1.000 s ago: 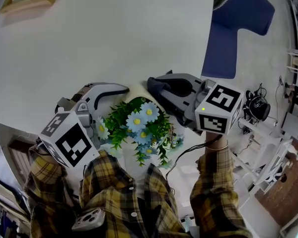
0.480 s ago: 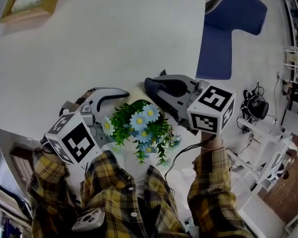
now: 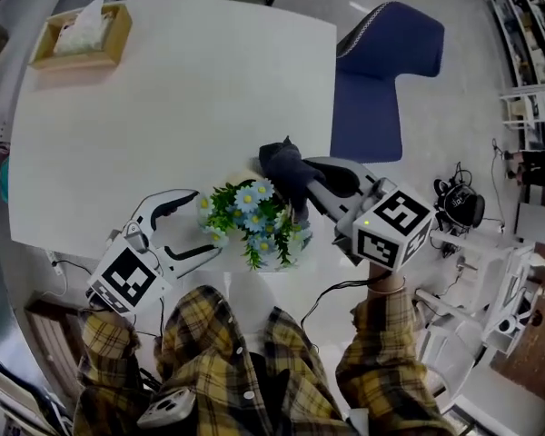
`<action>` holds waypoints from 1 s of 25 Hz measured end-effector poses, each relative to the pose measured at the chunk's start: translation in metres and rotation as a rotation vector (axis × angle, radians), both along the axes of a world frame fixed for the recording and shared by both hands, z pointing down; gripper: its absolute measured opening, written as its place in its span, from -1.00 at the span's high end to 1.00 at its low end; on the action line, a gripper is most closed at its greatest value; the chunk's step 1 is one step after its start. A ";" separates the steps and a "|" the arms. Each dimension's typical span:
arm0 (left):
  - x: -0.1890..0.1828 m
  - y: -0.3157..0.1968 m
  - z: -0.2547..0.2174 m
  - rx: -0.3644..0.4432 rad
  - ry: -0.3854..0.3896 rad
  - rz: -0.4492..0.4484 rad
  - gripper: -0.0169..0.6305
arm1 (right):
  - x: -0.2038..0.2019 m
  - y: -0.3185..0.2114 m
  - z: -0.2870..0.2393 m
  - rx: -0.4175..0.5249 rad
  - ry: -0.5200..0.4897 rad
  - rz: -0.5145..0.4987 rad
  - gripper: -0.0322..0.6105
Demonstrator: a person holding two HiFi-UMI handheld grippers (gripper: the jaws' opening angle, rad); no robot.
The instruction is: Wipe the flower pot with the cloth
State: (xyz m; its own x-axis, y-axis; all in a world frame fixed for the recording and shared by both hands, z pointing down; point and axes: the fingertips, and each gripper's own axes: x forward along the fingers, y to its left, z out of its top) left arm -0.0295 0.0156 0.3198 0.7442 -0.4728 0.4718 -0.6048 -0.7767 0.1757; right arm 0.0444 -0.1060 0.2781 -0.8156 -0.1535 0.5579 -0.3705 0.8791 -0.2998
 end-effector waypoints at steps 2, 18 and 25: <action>-0.004 0.010 -0.021 0.019 0.001 -0.050 -0.17 | 0.008 0.008 -0.029 0.047 -0.028 0.036 0.85; 0.005 0.013 -0.214 0.276 0.141 -0.393 0.66 | 0.028 0.089 -0.212 0.380 -0.296 0.230 0.85; 0.005 0.010 -0.227 0.291 0.116 -0.413 0.92 | 0.020 0.109 -0.220 0.371 -0.340 0.226 0.85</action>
State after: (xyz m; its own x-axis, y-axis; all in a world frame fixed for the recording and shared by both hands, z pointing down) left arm -0.0242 0.0252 0.0929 0.5073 -0.8376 0.2028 -0.8608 -0.5038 0.0723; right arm 0.0645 0.0028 0.0577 -0.8645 -0.4816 0.1439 -0.4984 0.8586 -0.1203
